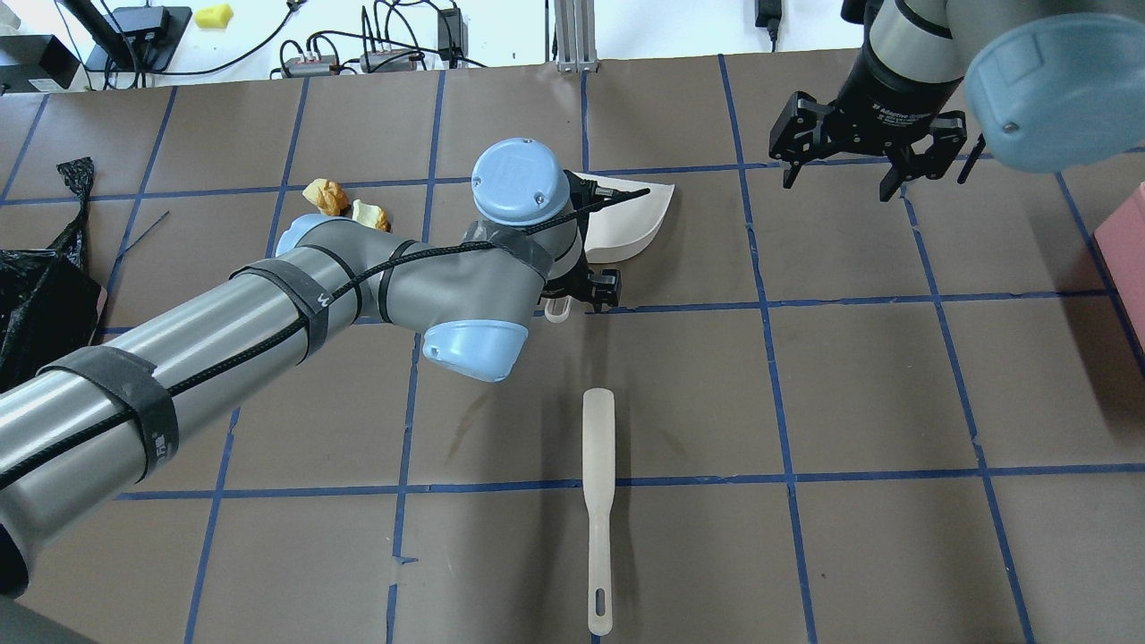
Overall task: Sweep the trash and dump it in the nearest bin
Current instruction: 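Grasp the dustpan handle with the left gripper and lift it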
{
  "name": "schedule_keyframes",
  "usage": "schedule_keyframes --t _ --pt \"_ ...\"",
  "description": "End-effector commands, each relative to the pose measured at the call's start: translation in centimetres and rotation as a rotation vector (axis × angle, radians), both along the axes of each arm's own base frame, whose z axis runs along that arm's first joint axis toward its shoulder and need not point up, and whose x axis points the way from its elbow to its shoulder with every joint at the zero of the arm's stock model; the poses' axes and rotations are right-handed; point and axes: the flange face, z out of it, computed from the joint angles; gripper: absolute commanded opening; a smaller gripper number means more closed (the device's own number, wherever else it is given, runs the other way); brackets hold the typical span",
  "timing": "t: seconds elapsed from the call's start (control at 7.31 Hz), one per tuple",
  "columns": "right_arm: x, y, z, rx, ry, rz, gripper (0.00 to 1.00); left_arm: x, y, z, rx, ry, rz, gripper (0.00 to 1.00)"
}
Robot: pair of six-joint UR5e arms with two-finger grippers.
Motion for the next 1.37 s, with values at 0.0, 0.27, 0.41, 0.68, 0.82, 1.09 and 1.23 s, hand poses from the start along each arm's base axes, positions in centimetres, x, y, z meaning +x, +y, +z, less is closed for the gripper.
schedule_keyframes --t 0.0,0.27,0.41,0.68,0.82,1.09,1.23 --pt "0.0 0.0 0.0 0.000 0.000 0.000 1.00 0.0 0.1 -0.1 -0.002 -0.003 -0.014 0.38" --pt "0.0 0.0 0.0 0.000 0.000 0.000 1.00 0.1 0.0 0.5 -0.013 -0.002 -0.010 0.02" --pt "0.0 0.0 0.0 0.000 0.000 0.000 1.00 0.2 0.0 1.0 -0.023 0.002 -0.010 0.00" --pt "0.2 0.0 0.0 0.000 -0.002 0.003 1.00 0.6 -0.6 2.5 -0.051 0.011 -0.007 0.00" --pt "0.8 0.4 0.4 -0.009 -0.004 0.015 1.00 2.2 -1.6 3.7 -0.071 0.013 0.013 0.00" --pt "1.0 1.0 -0.4 0.007 -0.006 0.016 1.00 9.4 -3.1 6.4 -0.072 -0.030 -0.079 0.00" --pt "1.1 1.7 -1.7 0.030 -0.009 0.011 1.00 13.2 -3.7 8.4 -0.077 -0.044 -0.119 0.00"
